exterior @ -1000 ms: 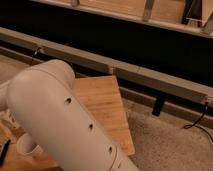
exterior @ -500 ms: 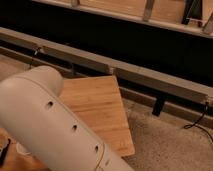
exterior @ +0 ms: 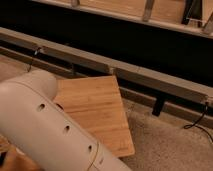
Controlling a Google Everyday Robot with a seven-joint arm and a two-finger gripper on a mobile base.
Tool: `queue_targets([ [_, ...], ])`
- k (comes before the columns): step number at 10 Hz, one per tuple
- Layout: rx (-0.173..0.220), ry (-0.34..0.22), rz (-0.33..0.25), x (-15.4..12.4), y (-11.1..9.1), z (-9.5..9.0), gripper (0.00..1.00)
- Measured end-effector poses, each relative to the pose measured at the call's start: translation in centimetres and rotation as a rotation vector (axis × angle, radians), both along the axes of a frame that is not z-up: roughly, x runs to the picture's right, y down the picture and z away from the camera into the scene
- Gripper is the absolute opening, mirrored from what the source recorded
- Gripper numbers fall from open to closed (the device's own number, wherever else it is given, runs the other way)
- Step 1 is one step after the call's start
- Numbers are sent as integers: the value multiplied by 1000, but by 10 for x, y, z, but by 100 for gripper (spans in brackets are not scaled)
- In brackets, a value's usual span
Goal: Push the eraser across the table
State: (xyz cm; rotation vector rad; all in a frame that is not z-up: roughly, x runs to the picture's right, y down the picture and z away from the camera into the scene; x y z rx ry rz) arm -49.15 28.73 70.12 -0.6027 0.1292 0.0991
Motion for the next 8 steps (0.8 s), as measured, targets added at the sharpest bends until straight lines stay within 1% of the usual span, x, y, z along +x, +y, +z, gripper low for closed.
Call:
queue_targets([
  [3, -5, -9, -24, 0, 8, 11, 0],
  [5, -17, -7, -36, 3, 14, 23, 0],
  [8, -20, -10, -53, 0, 15, 31, 0],
])
